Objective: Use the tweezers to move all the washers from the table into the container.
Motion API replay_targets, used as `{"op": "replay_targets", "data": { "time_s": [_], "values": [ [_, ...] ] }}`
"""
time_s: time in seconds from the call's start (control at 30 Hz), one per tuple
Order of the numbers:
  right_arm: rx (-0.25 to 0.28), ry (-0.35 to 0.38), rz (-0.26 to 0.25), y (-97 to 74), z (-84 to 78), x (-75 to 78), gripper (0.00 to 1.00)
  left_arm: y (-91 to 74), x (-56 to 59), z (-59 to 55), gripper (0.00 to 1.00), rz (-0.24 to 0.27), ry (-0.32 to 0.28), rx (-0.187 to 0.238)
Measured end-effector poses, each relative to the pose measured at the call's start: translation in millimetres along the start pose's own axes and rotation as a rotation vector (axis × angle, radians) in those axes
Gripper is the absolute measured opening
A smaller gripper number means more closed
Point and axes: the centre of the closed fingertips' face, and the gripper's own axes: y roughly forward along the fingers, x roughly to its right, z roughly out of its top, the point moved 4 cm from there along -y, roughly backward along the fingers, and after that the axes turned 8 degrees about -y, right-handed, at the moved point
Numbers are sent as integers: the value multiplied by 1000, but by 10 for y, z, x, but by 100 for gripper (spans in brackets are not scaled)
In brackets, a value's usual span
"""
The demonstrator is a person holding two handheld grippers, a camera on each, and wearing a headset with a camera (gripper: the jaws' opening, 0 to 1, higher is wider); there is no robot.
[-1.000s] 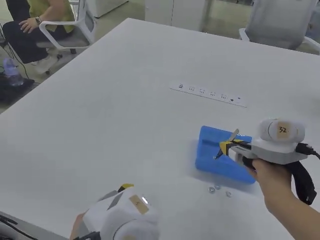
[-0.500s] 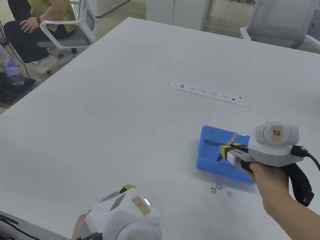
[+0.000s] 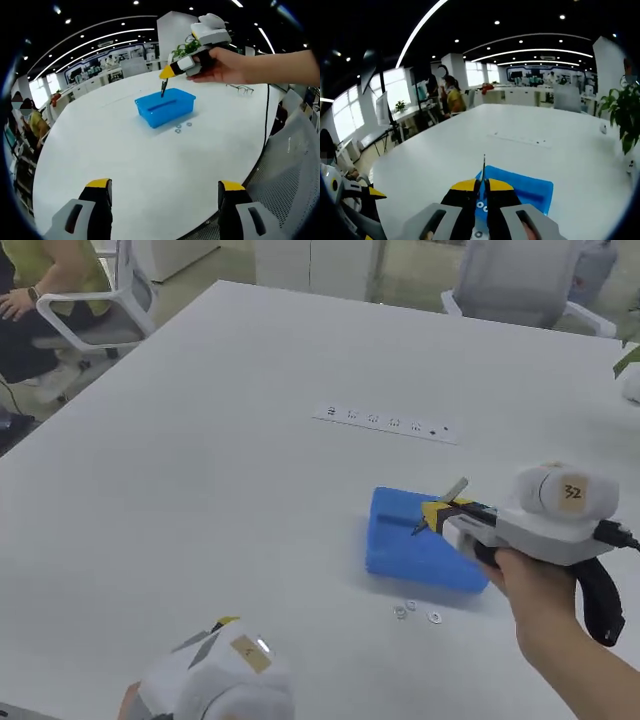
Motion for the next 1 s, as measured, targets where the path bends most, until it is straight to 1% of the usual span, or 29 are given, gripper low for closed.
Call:
{"op": "replay_targets", "data": {
  "time_s": [0.07, 0.13, 0.17, 0.33, 0.37, 0.47, 0.53, 0.6, 0.67, 0.7, 0.73, 0.83, 1.0],
  "values": [
    [22, 21, 15, -68, 4, -43, 3, 4, 3, -10, 90, -2, 2, -7],
    [30, 55, 21, -122, -33, -72, 3, 4, 5, -10, 89, 1, 11, -7],
    [32, 59, 22, -139, -54, -79, 3, 5, 6, -14, 89, 1, 12, -10],
    [13, 69, 4, -202, -233, -113, 3, -1, -5, -8, 89, 8, 11, -6],
    [8, 71, 3, -199, -272, -102, 3, 0, -3, -10, 89, 7, 9, -8],
    [-18, 63, 9, -213, -406, -136, 3, 10, 11, -28, 90, 0, 13, -20],
    [-32, 73, 24, -198, -487, -139, 3, 13, 12, -30, 90, 1, 20, -21],
    [-46, 80, 23, -180, -545, -149, 3, 22, 17, -46, 90, -4, 16, -34],
    [-60, 76, 23, -155, -600, -150, 3, 21, 17, -47, 90, -5, 18, -37],
    [-66, 78, 25, -140, -625, -157, 3, 21, 31, -44, 90, -14, 15, -36],
    [-72, 80, 27, -122, -643, -158, 3, 23, 42, -41, 91, -22, 10, -34],
    [-89, 86, 39, -77, -692, -186, 3, 25, 31, -54, 91, -14, 16, -44],
    [-110, 62, 40, -36, -755, -208, 3, 25, 32, -59, 91, -11, 15, -49]
  ]
}}
